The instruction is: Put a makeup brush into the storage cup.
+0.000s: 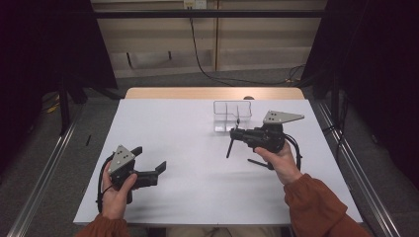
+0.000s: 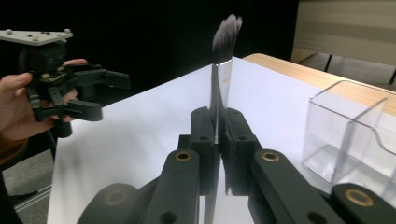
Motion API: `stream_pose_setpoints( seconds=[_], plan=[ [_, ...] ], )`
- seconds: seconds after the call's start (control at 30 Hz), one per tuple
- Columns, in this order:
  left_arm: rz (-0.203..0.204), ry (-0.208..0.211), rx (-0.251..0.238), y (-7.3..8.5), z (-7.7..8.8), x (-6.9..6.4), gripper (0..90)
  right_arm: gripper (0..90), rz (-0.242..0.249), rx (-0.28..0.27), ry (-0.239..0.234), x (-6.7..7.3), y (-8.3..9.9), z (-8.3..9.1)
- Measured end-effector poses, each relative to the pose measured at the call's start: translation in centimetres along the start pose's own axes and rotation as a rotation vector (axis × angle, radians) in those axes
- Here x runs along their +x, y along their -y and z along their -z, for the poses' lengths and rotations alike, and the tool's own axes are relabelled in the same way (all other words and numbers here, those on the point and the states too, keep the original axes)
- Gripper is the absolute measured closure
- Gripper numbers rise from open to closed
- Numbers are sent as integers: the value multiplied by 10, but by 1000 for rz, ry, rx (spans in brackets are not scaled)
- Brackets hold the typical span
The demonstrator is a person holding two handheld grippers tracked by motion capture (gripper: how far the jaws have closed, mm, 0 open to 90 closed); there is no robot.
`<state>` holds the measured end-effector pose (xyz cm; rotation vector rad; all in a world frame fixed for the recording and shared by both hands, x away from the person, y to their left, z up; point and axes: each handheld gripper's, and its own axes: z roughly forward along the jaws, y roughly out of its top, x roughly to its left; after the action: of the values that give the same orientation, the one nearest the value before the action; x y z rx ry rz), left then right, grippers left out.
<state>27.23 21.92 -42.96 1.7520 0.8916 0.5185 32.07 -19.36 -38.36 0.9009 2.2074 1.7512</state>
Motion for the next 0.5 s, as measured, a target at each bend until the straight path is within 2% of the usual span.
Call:
stream_pose_setpoints(
  seconds=[0.1,0.23,0.4,0.5],
  plan=[
    [4,-13,0,4,5,2,18,839,-5,-5,17,-4,-2,2],
    [2,0,-8,8,12,3,16,839,-13,-15,37,-10,-6,3],
    [-8,1,-8,12,17,5,17,839,-16,-33,56,-18,-18,3],
    [1,7,-17,14,18,7,18,839,-10,-48,64,-21,-29,3]
  ],
)
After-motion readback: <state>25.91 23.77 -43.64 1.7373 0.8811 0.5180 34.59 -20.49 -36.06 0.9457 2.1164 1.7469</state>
